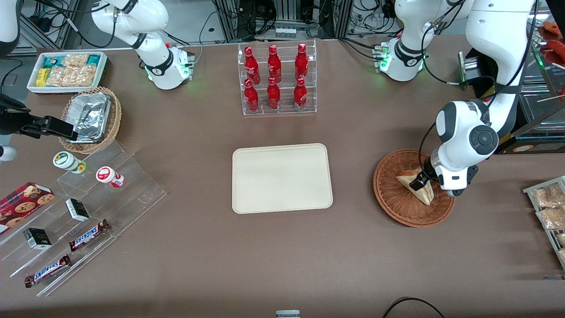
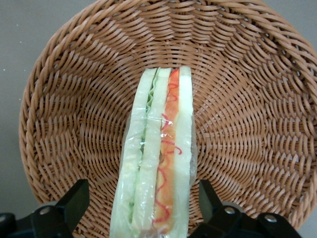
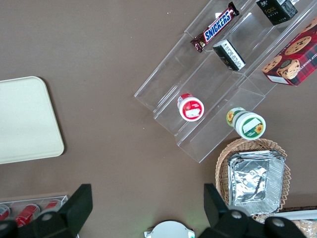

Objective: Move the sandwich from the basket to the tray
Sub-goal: 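Lower the left gripper and close it on the wrapped sandwich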

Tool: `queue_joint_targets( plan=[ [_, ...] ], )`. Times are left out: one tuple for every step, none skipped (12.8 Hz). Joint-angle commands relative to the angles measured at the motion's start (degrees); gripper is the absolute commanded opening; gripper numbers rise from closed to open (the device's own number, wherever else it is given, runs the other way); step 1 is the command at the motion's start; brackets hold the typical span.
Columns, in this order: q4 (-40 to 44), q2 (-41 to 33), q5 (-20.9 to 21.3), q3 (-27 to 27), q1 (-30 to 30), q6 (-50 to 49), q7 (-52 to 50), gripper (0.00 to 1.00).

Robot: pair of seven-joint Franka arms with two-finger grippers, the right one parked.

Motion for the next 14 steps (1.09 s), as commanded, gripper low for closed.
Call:
queue_joint_targets(
  plan=[
    [-0.4, 0.2, -0.6, 0.1, -0.5, 1.5, -1.3, 0.51],
    [-0.4, 0.2, -0.6, 0.1, -0.5, 1.5, -1.6, 0.18],
    [-0.3, 0.2, -0.6, 0.1, -0.5, 1.4, -2.5, 0.00],
    [-0.3, 0.2, -0.6, 0.1, -0.5, 1.2, -2.5, 0.00],
    [-0.3, 0.1, -0.6, 0.1, -0.5, 1.0, -2.5, 0.00],
    [-0.1, -0.1, -0.6, 0.1, -0.5, 0.8, -2.4, 0.00],
    [0.2, -0.4, -0.5, 0.1, -0.6, 0.5, -2.1, 0.00],
    [0.4, -1.0, -0.4, 0.1, -0.6, 0.1, -1.6, 0.00],
    [1.0, -1.5, -0.2, 0.1, -1.0, -1.0, -1.3, 0.00],
    [2.5, -1.9, -0.1, 0.1, -2.0, -3.4, -1.2, 0.00],
    [4.5, -2.0, 0.3, 0.1, -2.3, -6.9, -1.2, 0.00],
    [7.3, -2.2, 0.4, 0.1, -4.0, -11.3, -1.1, 0.00],
    [10.2, -2.2, 0.6, 0.1, -4.9, -15.5, -0.7, 0.00],
    [12.8, -1.8, 0.9, 0.1, -5.8, -19.4, 1.7, 0.00]
  ],
)
